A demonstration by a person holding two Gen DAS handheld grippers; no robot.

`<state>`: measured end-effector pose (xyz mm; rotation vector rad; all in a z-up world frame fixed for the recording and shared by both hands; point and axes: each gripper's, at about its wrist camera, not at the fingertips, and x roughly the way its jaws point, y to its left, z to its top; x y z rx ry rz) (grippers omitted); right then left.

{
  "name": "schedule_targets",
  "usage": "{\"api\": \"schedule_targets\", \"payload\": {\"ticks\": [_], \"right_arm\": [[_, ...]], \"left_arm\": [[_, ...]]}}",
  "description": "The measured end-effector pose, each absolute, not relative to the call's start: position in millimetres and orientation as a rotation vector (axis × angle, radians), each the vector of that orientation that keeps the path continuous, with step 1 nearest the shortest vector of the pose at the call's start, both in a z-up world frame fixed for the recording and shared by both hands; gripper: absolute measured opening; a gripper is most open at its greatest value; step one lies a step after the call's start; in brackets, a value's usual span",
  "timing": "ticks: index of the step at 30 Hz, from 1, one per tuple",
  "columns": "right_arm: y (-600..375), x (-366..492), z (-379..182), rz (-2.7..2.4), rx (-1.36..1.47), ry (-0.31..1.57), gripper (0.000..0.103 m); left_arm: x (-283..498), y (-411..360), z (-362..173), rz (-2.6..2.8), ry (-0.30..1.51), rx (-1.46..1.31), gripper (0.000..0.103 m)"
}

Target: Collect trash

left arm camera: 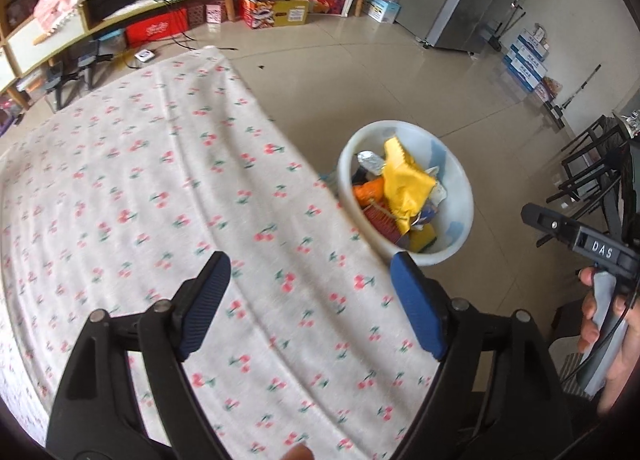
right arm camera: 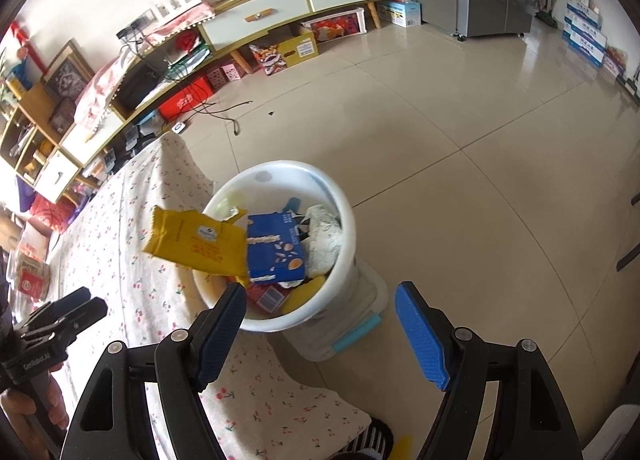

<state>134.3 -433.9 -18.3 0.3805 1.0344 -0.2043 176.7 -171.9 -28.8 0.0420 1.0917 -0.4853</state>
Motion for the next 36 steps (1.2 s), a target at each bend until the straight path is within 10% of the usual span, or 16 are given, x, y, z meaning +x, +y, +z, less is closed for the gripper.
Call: {"api": "schedule_targets", "payload": {"ticks": [11,36], "right_arm": [[-373,105,3,-0.147,0.289,1.002,0.084],[-236,18,13,-0.054,0.010,0.761,0.093]], "left_arm": [[125,-103,-9,-0.356,1.001,0.025,0.101],[9,-25,-8,-0.055,0.772,-0.053,0.102]]}}
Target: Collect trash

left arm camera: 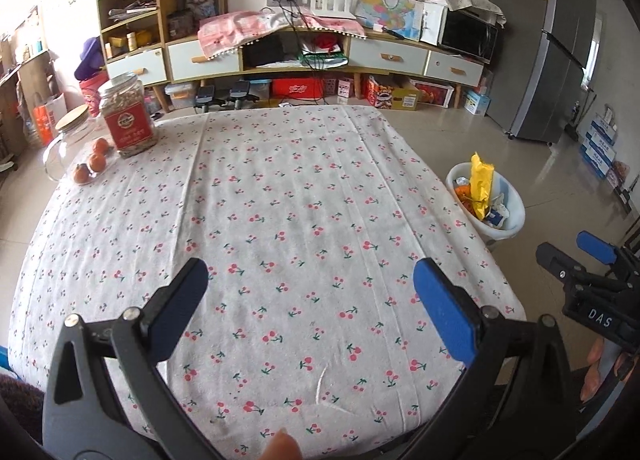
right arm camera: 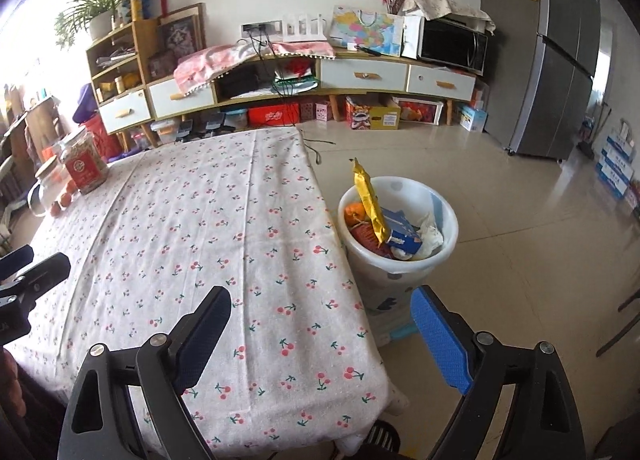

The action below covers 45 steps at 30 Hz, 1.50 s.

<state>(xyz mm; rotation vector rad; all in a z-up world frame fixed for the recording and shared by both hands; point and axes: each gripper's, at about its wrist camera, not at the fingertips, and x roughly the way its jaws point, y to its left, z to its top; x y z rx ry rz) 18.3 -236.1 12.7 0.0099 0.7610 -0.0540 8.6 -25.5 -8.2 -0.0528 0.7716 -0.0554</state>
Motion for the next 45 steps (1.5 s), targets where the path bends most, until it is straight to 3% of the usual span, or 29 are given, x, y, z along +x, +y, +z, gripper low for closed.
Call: {"api": "schedule_targets", "payload": {"ticks": [45], "right_arm": [[-227,21,-2,-0.084,-0.002,0.767,0.093]], "left_arm": [[0,-5,-11,-0.010,0.786,-0.120,0.102]]}}
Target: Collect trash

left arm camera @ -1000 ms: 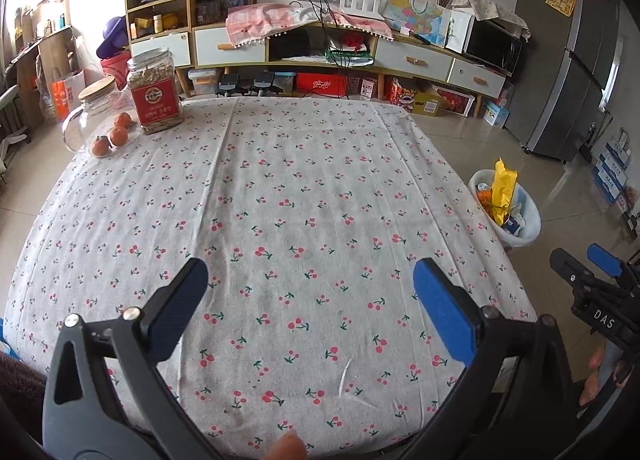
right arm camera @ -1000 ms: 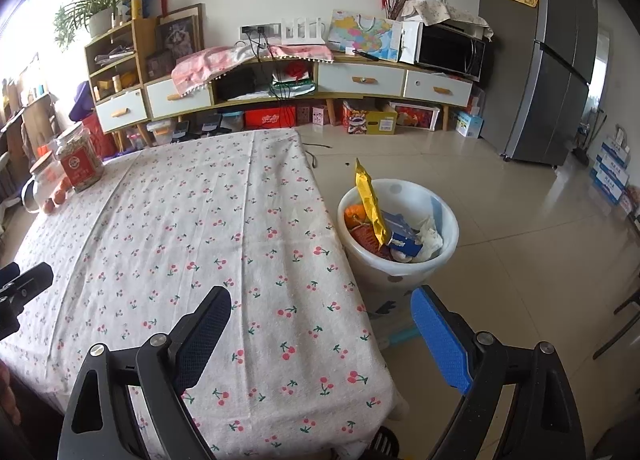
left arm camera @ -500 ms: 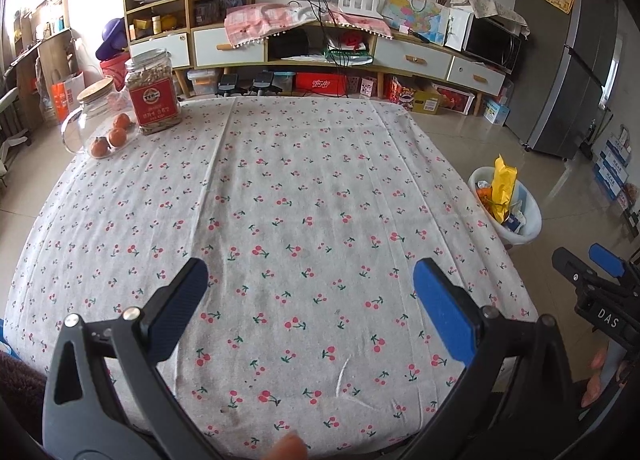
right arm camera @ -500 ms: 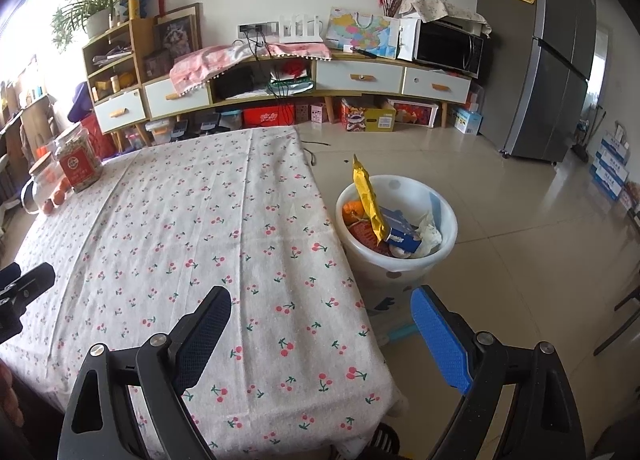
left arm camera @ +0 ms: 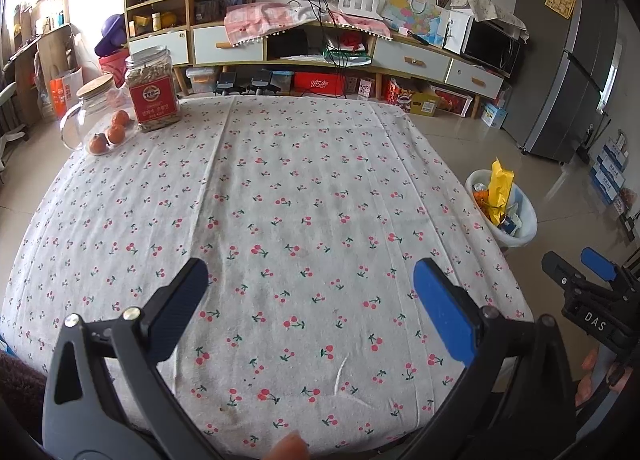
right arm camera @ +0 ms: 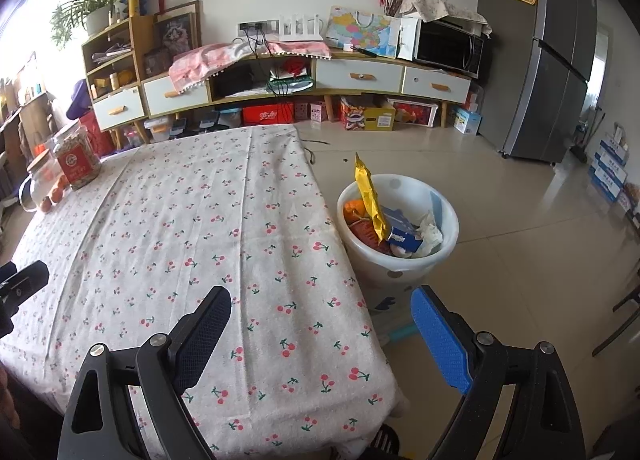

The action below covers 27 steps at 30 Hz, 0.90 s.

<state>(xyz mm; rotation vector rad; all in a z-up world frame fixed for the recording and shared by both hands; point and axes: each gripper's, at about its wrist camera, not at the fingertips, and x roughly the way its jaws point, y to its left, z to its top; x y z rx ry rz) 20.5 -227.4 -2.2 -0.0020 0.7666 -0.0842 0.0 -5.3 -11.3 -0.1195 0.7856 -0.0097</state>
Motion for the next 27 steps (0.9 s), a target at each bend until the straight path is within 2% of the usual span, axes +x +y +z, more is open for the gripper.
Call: {"api": "schedule_targets", "payload": {"ticks": [27], "right_arm": [[-227.8,20.5,-2.0,-0.091,-0.012,0.762,0.093]], "left_arm": [[-4.6,-15.1,-4.4,-0.013,0.770,-0.117,0.102]]}}
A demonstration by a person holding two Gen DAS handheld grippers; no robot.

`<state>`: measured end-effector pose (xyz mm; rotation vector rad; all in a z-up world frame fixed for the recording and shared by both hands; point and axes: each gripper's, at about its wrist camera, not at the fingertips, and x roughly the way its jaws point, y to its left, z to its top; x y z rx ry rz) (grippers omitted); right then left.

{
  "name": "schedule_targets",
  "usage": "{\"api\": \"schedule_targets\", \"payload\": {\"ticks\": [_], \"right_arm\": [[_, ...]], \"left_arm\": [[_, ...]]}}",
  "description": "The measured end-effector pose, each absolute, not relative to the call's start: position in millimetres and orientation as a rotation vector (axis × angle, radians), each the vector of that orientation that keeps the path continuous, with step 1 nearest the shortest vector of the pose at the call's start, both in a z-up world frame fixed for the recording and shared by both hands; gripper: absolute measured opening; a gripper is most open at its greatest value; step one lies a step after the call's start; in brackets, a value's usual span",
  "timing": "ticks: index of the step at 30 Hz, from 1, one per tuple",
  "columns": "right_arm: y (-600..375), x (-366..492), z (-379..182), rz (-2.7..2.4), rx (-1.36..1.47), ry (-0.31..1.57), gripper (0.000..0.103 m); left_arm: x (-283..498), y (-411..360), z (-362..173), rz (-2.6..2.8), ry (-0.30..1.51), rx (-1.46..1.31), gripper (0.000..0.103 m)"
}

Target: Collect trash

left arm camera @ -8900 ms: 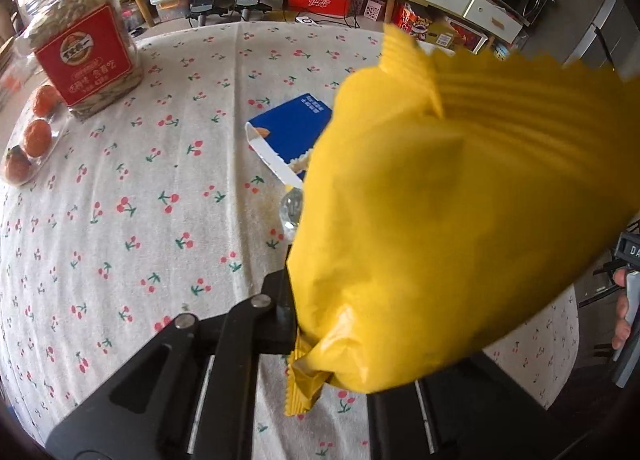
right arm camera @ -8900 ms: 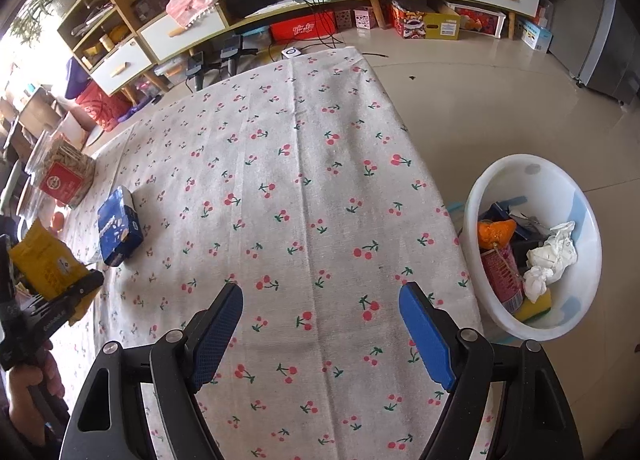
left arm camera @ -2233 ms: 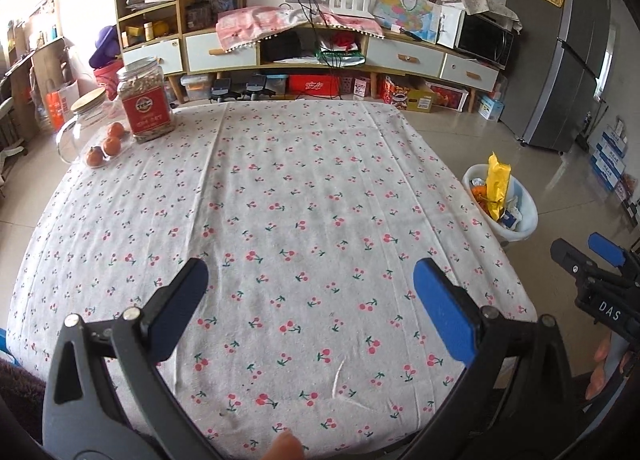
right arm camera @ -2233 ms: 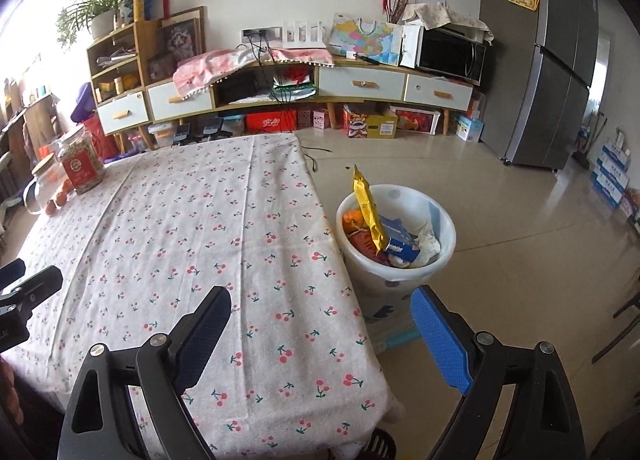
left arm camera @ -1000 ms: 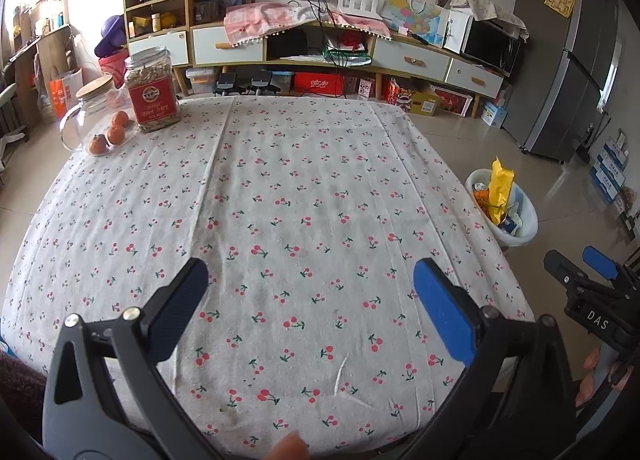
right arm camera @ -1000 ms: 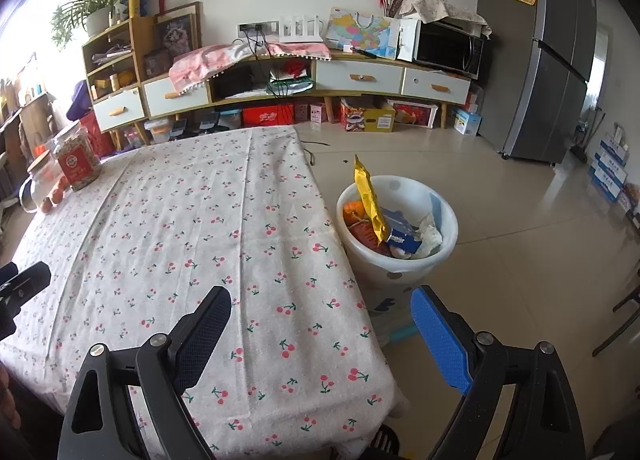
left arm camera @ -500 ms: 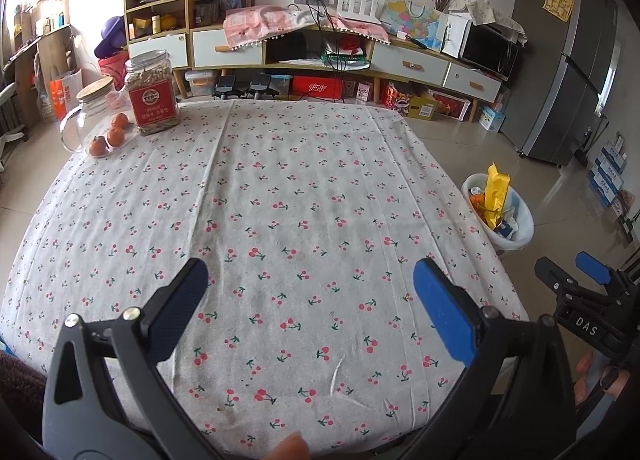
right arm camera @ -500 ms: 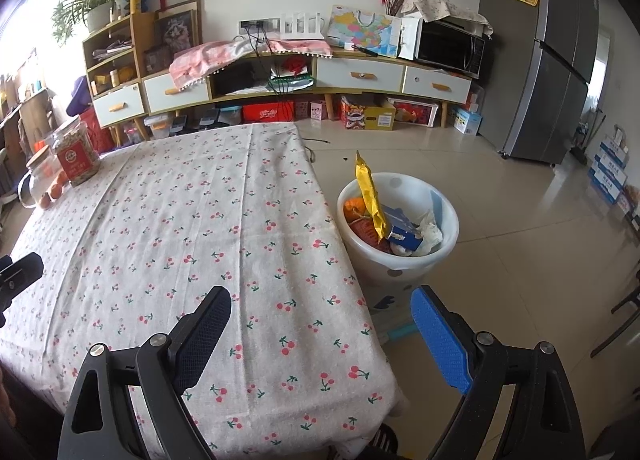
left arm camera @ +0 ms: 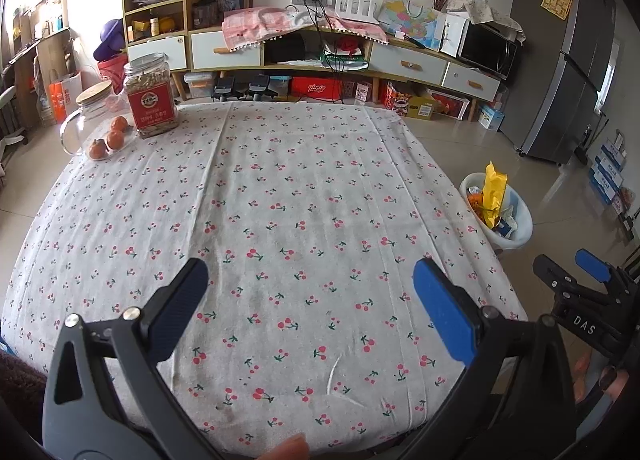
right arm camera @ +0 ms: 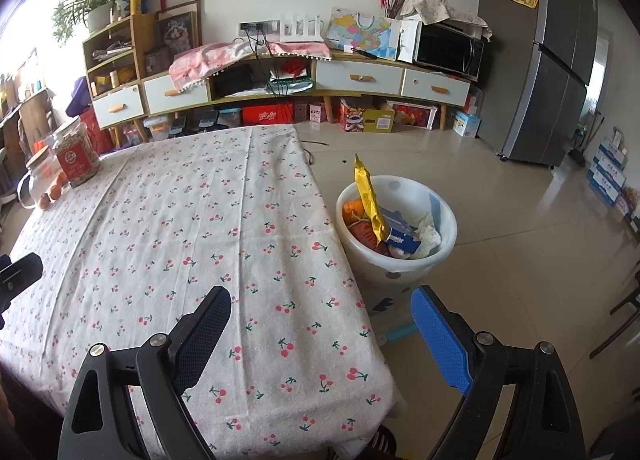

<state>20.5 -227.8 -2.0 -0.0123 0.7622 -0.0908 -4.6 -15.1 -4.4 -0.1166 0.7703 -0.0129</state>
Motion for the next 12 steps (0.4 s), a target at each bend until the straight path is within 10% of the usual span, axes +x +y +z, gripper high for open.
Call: {"api": "schedule_targets", "payload": {"ticks": [12], "right_arm": [[-231.1,15.8,6.8,-0.084,-0.004,0.733,0.093]], "left_arm": [[-4.0,-19.1,-6.8,-0.022,0.783,-0.106,0.102]]}}
